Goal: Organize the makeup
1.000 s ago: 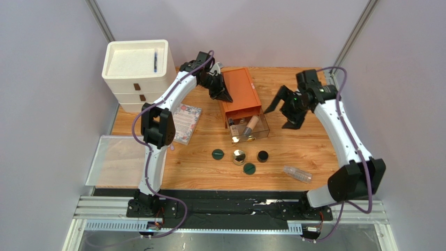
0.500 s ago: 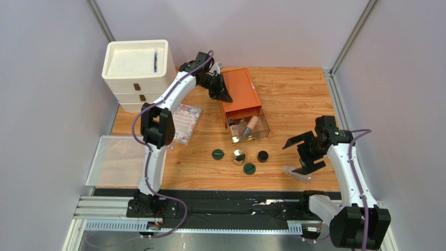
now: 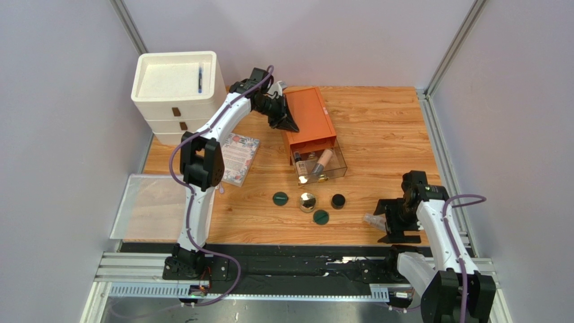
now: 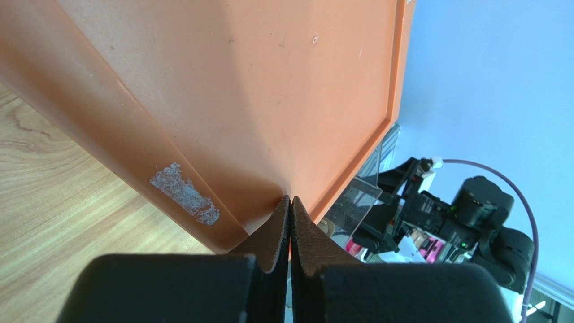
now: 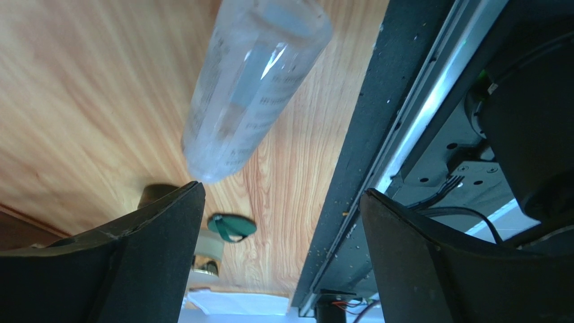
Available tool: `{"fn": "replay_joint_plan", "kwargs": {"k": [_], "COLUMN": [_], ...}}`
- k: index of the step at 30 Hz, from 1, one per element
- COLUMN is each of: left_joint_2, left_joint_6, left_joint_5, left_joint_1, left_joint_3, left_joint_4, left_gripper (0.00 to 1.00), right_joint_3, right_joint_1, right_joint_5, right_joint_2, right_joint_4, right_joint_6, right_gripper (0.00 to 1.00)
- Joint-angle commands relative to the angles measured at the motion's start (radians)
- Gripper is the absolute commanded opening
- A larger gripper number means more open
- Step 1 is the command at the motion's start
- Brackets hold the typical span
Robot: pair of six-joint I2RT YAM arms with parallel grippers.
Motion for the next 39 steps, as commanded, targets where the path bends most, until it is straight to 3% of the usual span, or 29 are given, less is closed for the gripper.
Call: {"fn": "replay_joint_plan", "kwargs": {"k": [1,13,14,15,17,18,19,26,33,39], "left_joint_2": [-0.003,0.017,0.017,0.02,0.021,0.025,0.025,0.025,0.028,0.032], "left_joint_6": [0.053,0.062,0.062,0.062,0.062,0.062,0.064,0.073,0.067,0.062], "left_joint_5": [-0.051,-0.031,-0.029,-0.029,-0.026,-0.026,-0.026,-0.029,-0.026,-0.023], "left_joint_1": [0.007,0.015,0.016,0.018,0.021,0.022,0.022,0.036,0.039,0.039], "left_joint_3": [-0.024,-0.009,-0.006,-0.006,0.004,0.007,0.013,0.016,0.02,0.025], "left_joint_4": [-0.038,-0.038,-0.039,-0.039,-0.041,-0.042,-0.046,-0.056,-0.058,-0.059], "left_gripper": [0.0,0.0,0.0,0.0,0.0,0.0,0.0,0.0,0.0,0.0], "right_joint_3": [-0.06,-0.036,-0.034,-0.034,-0.028,-0.023,-0.017,0.153,0.479,0.751], "right_joint_1": [-0.024,-0.057,-0.06,-0.06,-0.064,-0.066,-0.067,-0.067,-0.047,0.054], "right_joint_5": [0.026,0.069,0.072,0.075,0.081,0.086,0.086,0.164,0.239,0.232], "right_joint_2": [0.039,0.269,0.28,0.292,0.322,0.333,0.343,0.421,0.416,0.439], "right_joint_4": [0.077,0.23,0.237,0.247,0.269,0.273,0.284,0.286,0.206,0.18], "right_joint_6": [0.09,0.06,0.057,0.051,0.034,0.028,0.008,-0.12,-0.218,-0.287], "right_gripper": [0.88,0.71,0.63,0.41,0.24,0.05,0.0,0.0,0.0,0.0]}}
